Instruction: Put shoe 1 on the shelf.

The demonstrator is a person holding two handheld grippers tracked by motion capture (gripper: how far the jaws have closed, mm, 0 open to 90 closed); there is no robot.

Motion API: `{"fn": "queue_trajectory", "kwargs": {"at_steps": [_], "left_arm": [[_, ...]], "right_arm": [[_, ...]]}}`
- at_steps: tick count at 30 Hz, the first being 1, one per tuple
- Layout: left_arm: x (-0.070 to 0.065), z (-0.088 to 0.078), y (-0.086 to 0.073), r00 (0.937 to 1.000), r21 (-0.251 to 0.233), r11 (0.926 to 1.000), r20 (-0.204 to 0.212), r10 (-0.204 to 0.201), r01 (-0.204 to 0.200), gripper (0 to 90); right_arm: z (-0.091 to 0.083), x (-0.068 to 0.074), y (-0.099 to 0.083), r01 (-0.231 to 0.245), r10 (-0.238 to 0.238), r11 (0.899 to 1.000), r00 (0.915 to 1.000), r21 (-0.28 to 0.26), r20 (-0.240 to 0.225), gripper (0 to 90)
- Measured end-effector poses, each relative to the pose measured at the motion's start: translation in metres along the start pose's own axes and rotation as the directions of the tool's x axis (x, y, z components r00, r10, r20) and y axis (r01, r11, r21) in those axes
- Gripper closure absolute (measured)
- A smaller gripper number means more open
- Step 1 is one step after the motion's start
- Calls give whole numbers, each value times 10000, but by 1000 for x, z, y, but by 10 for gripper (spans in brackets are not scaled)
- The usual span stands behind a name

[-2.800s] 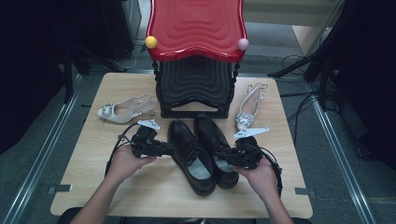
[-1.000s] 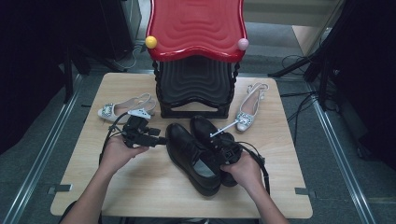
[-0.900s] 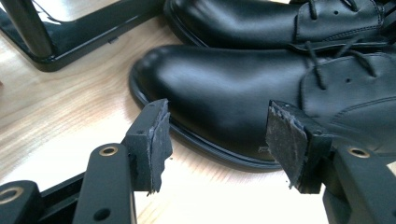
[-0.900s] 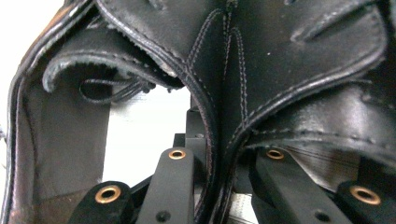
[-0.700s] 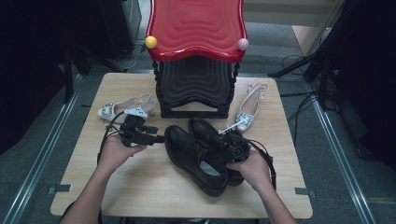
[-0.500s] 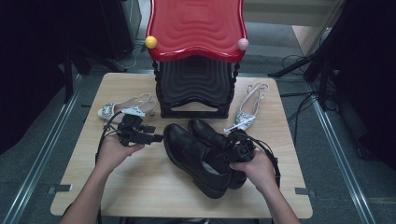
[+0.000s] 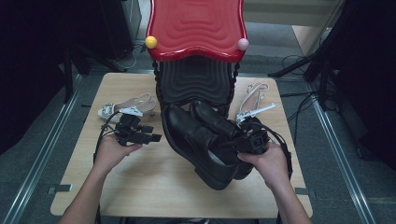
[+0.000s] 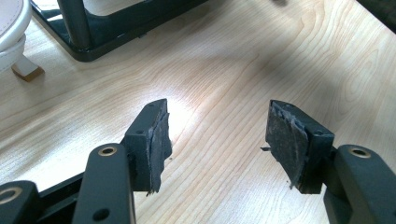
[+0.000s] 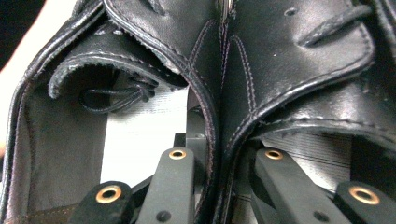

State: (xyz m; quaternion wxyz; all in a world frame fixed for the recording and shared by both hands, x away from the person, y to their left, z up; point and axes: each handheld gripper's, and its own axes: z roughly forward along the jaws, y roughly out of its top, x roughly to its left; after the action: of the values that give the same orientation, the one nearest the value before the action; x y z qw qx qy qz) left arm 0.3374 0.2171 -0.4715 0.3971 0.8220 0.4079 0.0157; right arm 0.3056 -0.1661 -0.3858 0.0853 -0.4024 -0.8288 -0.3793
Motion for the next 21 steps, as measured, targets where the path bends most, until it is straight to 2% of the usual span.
{"fn": "queue_trajectory", "kwargs": {"at_steps": [3, 4, 6, 9, 10, 13, 15, 16, 20, 21], "left_arm": [[0, 0, 0, 10000, 13, 10000, 56, 39, -39, 401], [0, 0, 0, 10000, -28, 10000, 91, 24, -23, 402], [0, -1, 0, 9999, -70, 10000, 105, 4, -3, 402], [1, -1, 0, 10000, -91, 9999, 73, -43, 44, 403], [2, -1, 0, 9999, -68, 10000, 106, -43, 43, 403], [1, 0, 0, 9999, -40, 10000, 105, -13, 13, 403], [1, 1, 0, 10000, -70, 10000, 87, -1, 2, 403], [0, 1, 0, 9999, -53, 10000, 156, -9, 9, 403], [0, 0, 0, 9994, -183, 9998, 354, 28, -22, 405], [0, 0, 0, 9993, -200, 9998, 381, 13, -5, 405]], "right_arm": [[-5, 1, 12, 26, -27, 9991, 10000, -416, -16, 828], [-6, 0, 21, -74, 74, 9973, 10000, -728, 7, 828], [-6, -1, 26, -116, 118, 9965, 9999, -828, 23, 828], [-2, -10, 46, -437, 440, 9911, 9990, -1257, -2, 827], [-2, -10, 46, -437, 440, 9911, 9990, -1257, -2, 827], [3, -15, 61, -730, 768, 9845, 9969, -1593, 182, 827], [7, -19, 71, -774, 873, 9790, 9952, -1888, 448, 827], [11, -23, 81, -913, 1093, 9716, 9914, -2182, 720, 827], [20, -33, 98, -1286, 1595, 9552, 9823, -2666, 978, 827], [23, -33, 101, -1218, 1595, 9527, 9802, -2785, 1171, 827]]}}
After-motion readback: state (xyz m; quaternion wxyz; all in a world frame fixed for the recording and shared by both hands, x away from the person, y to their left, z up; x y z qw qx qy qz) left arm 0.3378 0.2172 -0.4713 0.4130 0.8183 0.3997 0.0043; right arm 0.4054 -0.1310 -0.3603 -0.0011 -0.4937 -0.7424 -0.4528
